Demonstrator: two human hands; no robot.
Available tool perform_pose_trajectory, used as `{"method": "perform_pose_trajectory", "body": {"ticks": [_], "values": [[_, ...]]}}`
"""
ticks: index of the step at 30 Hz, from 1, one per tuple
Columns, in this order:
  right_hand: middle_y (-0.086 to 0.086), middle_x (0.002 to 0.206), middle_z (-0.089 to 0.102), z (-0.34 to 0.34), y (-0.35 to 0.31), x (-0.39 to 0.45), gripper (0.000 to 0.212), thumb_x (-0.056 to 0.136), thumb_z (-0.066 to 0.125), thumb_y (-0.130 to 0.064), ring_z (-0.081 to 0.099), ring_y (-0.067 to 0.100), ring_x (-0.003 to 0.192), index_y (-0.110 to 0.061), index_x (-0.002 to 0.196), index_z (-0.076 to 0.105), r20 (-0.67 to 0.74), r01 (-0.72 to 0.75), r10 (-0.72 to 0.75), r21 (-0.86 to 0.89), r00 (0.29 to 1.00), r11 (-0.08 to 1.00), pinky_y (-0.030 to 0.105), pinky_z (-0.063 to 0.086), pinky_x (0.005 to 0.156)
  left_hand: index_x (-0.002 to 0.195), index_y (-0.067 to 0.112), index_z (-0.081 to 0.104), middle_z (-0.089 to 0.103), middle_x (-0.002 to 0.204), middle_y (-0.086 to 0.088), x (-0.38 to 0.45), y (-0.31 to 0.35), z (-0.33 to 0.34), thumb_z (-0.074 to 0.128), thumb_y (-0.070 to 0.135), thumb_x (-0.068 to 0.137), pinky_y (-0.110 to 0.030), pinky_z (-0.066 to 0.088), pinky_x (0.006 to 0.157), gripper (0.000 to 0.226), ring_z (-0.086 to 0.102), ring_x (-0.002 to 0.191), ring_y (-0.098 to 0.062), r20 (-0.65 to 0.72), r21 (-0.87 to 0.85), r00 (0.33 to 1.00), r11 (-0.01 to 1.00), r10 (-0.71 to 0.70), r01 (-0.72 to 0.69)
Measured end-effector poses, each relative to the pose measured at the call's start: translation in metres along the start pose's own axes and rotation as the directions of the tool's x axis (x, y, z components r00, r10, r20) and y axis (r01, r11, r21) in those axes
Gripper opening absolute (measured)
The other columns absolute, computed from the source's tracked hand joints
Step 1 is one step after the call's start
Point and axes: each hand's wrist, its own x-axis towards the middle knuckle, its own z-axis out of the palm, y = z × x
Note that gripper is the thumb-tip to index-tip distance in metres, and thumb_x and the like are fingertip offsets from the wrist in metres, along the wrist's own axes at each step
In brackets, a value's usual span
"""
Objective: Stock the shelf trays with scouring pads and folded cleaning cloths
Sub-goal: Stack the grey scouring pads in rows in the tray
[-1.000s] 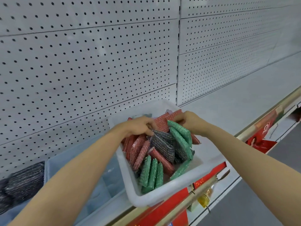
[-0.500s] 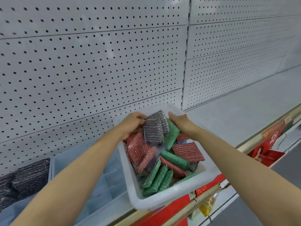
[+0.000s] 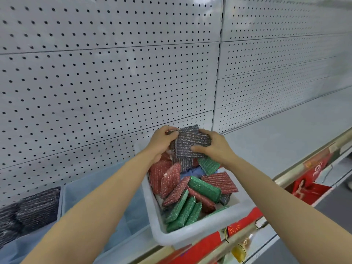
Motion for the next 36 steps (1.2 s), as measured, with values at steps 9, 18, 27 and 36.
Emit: {"method": "perform_pose_trajectory", "body": {"ticks": [9, 18, 27, 36], "values": [[-0.001, 0.095, 0.070, -0.009, -0.023, -0.035, 0.032, 0.076, 0.078, -0.009, 0.065, 0.011, 0.081, -0.020, 0.105, 0.071, -0.092, 0.061, -0.044, 0.197, 0.995, 0.978, 0.021, 0.053, 0.070, 0.101, 0.006, 0.069, 0.072, 0.099, -0.010, -0.027, 0.009, -0.034, 0.074, 0.020, 0.084, -0.038, 0.058, 0.080, 0.022, 0.067, 0.089, -0.023, 0.017, -0.292, 0.998, 0.955, -0.060, 0.062], [0.007, 0.101, 0.069, 0.065, -0.101, -0.060, 0.034, 0.084, 0.068, 0.000, 0.069, 0.023, 0.091, -0.020, 0.112, 0.067, 0.080, 0.181, -0.217, 0.317, 0.973, 0.931, 0.034, 0.058, 0.078, 0.123, 0.021, 0.065, 0.068, 0.104, -0.002, -0.107, 0.008, -0.160, 0.062, 0.005, 0.093, -0.028, 0.059, 0.073, 0.034, 0.066, 0.089, -0.014, 0.127, 0.088, 0.989, 0.992, 0.075, -0.087], [0.003, 0.106, 0.071, 0.210, -0.171, -0.071, 0.041, 0.076, 0.073, 0.005, 0.065, 0.016, 0.095, -0.022, 0.107, 0.070, 0.182, 0.258, -0.340, 0.363, 0.923, 0.895, 0.041, 0.050, 0.098, 0.103, 0.024, 0.074, 0.070, 0.106, 0.003, -0.185, -0.058, -0.346, 0.074, 0.010, 0.085, -0.032, 0.057, 0.086, 0.023, 0.066, 0.093, -0.010, -0.199, 0.473, 0.980, 0.878, 0.026, 0.073], [-0.008, 0.100, 0.070, 0.282, -0.190, -0.093, 0.039, 0.080, 0.072, 0.000, 0.061, -0.004, 0.077, -0.031, 0.103, 0.070, 0.204, 0.213, -0.295, 0.347, 0.934, 0.913, 0.014, 0.050, 0.080, 0.091, 0.026, 0.065, 0.068, 0.095, 0.006, -0.190, -0.145, -0.352, 0.083, 0.019, 0.074, -0.028, 0.050, 0.082, 0.025, 0.065, 0.092, -0.015, -0.146, 0.727, 0.989, 0.678, 0.000, 0.108]]}}
